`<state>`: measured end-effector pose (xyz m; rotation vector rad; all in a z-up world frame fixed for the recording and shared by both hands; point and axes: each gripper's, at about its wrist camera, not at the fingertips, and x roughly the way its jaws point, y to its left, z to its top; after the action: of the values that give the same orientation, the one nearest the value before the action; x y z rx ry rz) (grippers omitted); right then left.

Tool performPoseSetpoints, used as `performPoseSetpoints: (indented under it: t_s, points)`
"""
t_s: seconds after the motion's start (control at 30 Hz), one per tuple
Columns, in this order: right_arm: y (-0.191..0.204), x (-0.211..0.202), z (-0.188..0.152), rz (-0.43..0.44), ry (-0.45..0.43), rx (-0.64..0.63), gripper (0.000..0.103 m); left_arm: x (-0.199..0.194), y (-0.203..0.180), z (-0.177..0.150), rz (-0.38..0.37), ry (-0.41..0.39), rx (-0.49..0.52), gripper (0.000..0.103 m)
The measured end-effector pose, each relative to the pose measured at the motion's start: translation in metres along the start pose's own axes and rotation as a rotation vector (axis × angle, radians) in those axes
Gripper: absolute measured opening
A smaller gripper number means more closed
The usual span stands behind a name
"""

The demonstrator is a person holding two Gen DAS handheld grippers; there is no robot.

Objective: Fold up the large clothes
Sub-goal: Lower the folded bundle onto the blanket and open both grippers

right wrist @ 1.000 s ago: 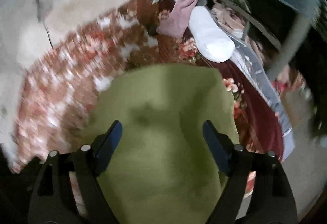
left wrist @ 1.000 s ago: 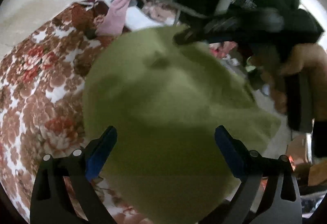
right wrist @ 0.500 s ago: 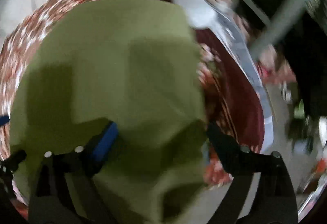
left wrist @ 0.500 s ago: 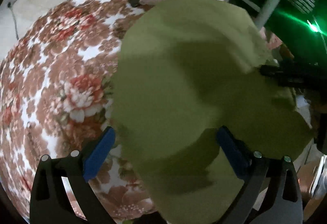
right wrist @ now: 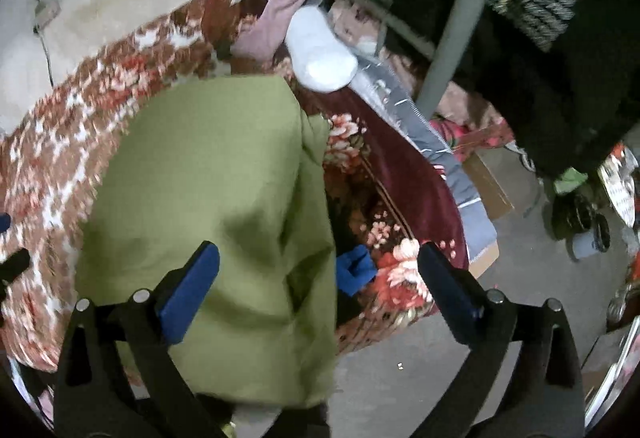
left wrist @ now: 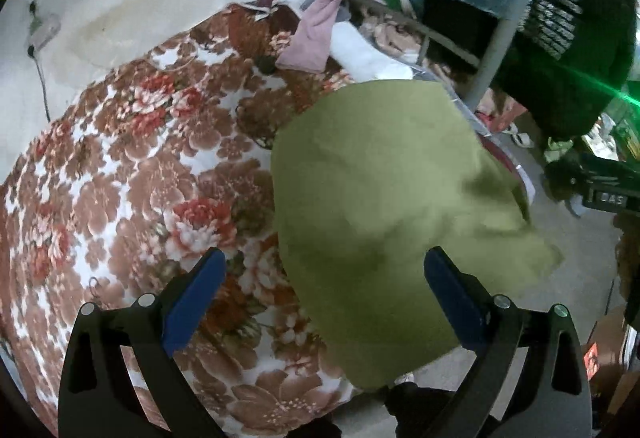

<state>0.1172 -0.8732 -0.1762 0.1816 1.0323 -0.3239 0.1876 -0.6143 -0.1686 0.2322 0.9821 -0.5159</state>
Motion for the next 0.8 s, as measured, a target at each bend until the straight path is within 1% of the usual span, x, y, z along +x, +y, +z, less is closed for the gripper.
performPoseSetpoints:
  t_s: [0.07,0.13,0.17,0.2,0.27,0.33,0.4,0.47,0.5,0.57,0.6,0.63,0.7,0.8]
  points:
    - [0.008,-0.017,-0.004,-0.010,-0.020,0.011,0.098,-0.005,0.000,0.000,-0.010,-0.008,0.016,0.098]
    - [0.014,-0.023,-0.006,-0.010,-0.021,0.013,0.098,-0.003,-0.002,-0.002,-0.020,-0.003,0.027,0.098]
    - [0.017,-0.025,-0.008,0.010,-0.015,0.022,0.098,-0.002,-0.003,-0.003,-0.034,-0.001,0.021,0.098]
    - [0.020,-0.026,-0.010,0.039,-0.010,0.031,0.098,0.000,-0.003,-0.004,-0.072,0.006,0.001,0.098]
    - [0.029,-0.019,-0.013,0.073,0.008,0.028,0.098,0.012,-0.012,-0.009,-0.131,0.030,-0.023,0.098]
    - [0.039,0.000,-0.015,0.073,0.029,-0.013,0.098,0.027,-0.026,-0.017,-0.153,0.045,-0.006,0.098]
    - [0.045,0.021,-0.021,0.064,0.056,-0.043,0.098,0.046,-0.040,-0.025,-0.147,0.061,0.022,0.098]
    - [0.047,0.052,-0.029,0.063,0.095,-0.071,0.098,0.066,-0.048,-0.031,-0.120,0.076,0.028,0.098]
    - [0.046,0.064,-0.035,0.055,0.109,-0.078,0.098,0.081,-0.050,-0.035,-0.103,0.087,0.015,0.098]
    - [0.039,0.090,-0.049,0.045,0.150,-0.096,0.098,0.099,-0.049,-0.039,-0.091,0.107,-0.013,0.098]
    - [0.031,0.100,-0.058,0.044,0.158,-0.092,0.098,0.107,-0.048,-0.042,-0.074,0.102,-0.020,0.098]
    - [0.025,0.104,-0.063,0.050,0.161,-0.083,0.098,0.109,-0.047,-0.043,-0.061,0.096,-0.015,0.098]
    - [0.012,0.108,-0.069,0.088,0.165,-0.049,0.098,0.109,-0.045,-0.046,-0.029,0.082,0.005,0.099]
    - [-0.001,0.104,-0.071,0.086,0.158,-0.049,0.098,0.102,-0.030,-0.050,0.005,0.087,-0.035,0.099]
